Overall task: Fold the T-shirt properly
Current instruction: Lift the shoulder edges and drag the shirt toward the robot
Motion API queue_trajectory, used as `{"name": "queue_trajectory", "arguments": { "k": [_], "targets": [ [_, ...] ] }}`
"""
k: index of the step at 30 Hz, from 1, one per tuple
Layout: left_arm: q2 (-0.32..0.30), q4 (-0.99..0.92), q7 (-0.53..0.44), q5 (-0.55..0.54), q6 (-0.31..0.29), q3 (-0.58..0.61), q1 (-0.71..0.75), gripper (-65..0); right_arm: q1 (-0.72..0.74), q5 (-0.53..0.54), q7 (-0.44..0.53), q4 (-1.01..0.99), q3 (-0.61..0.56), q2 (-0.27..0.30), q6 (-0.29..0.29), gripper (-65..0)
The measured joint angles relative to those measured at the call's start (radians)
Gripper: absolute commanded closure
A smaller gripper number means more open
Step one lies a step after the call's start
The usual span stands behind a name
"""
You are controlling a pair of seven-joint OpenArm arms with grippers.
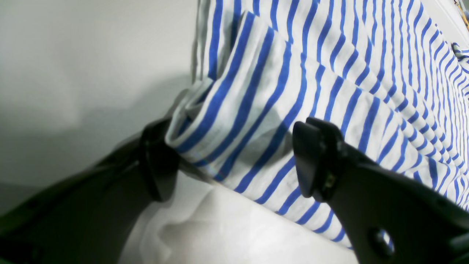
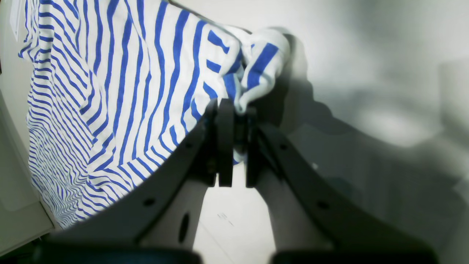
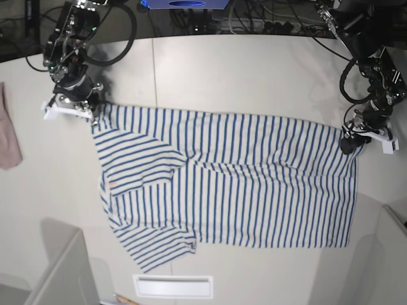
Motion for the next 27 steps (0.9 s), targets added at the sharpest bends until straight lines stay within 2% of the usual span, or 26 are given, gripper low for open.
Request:
{"name": "queue_trajectory", "arguments": {
  "k": [7, 9, 11, 14, 19, 22, 27],
  "targets": [
    [0.0, 0.0, 0.0, 0.0, 0.0, -0.001, 0.0, -42.8, 0.0, 0.0, 0.0, 0.0, 0.0, 0.0, 0.0, 0.0],
    [0.0, 0.0, 0.0, 0.001, 0.0, -0.001, 0.0, -37.0, 0.0, 0.0, 0.0, 0.0, 0.0, 0.0, 0.0, 0.0],
    [0.0, -0.001, 0.003, 0.005, 0.001, -0.001, 0.0, -27.0, 0.0, 0.0, 0.0, 0.0, 0.0, 0.0, 0.0, 0.0],
    [0.0, -0.003, 0.011, 0.014, 0.005, -0.001, 0.003, -16.1, 0.0, 0.0, 0.0, 0.0, 0.0, 0.0, 0.0, 0.0],
    [0.0, -0.004, 0.012, 0.015, 0.005, -0.001, 0.003, -11.5, -0.003, 0.0, 0.0, 0.0, 0.0, 0.0, 0.0, 0.0],
    [0.0, -0.005, 0.018, 0.02, 0.006, -0.001, 0.003, 0.0, -0.003, 0.0, 0.0, 0.0, 0.0, 0.0, 0.0, 0.0],
    [0.0, 0.004, 0.019, 0.019, 0.008, 0.0, 0.011, 0.0, -0.003, 0.0, 0.0, 0.0, 0.0, 0.0, 0.0, 0.0]
  ]
}}
